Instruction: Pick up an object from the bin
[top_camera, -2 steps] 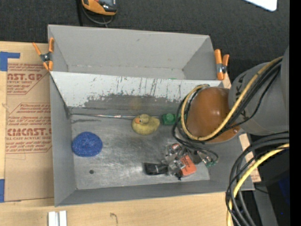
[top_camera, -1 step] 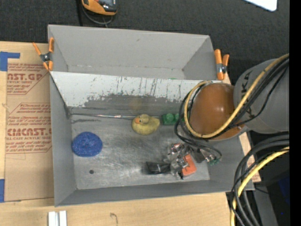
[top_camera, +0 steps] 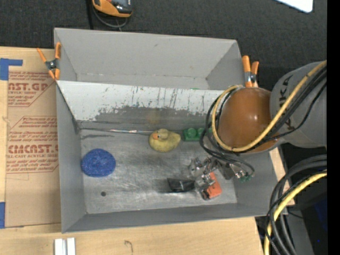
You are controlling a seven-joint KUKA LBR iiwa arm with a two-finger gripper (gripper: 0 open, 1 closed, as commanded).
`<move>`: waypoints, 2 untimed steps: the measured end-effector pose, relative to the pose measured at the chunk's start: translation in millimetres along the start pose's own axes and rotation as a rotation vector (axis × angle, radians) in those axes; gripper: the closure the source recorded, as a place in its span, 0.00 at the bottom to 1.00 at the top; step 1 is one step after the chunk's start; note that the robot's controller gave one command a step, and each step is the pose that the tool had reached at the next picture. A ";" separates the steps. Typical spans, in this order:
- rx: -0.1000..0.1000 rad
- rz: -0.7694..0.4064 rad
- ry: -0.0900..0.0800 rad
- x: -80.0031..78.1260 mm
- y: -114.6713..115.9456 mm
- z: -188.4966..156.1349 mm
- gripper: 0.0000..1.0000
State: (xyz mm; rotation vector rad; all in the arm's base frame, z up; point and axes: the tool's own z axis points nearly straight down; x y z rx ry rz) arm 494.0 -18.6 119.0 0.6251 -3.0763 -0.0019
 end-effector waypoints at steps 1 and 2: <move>0.001 0.000 -0.001 0.0 0.2 -14.6 1.00; 0.000 0.000 0.000 0.5 0.6 -32.3 1.00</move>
Offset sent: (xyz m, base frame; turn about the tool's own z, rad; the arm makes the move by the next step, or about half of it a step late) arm 0.0000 -0.0002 0.0098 0.0000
